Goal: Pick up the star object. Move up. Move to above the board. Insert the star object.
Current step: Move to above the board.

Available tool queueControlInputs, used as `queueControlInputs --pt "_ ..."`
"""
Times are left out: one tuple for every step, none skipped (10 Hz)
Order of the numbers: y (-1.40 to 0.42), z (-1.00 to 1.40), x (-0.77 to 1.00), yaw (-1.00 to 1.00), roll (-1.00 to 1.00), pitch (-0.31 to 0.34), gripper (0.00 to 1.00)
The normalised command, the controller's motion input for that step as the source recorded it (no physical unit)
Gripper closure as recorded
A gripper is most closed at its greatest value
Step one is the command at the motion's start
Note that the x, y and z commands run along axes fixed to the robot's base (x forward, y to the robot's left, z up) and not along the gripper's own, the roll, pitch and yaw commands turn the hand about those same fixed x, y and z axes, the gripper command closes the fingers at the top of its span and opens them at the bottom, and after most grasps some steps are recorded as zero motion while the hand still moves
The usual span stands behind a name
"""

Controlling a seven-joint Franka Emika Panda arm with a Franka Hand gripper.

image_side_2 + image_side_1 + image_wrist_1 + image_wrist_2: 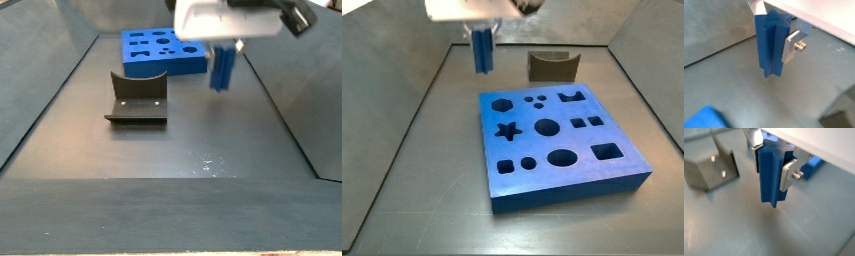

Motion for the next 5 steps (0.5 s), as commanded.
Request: queueControlInputs --pt "-0.36 1.0 0.19 0.01 -0.13 -0.372 1.0" --pt "-0.35 1.0 0.18 0.02 -0.12 -0.187 1.0" --pt "-0.34 1.0 0.17 0.02 -0.11 -0.117 1.0" --pt "-0.33 1.0 0.17 0.02 -0.1 -0.031 1.0" --pt "-0.31 1.0 0.16 0.02 -0.1 0.047 1.0"
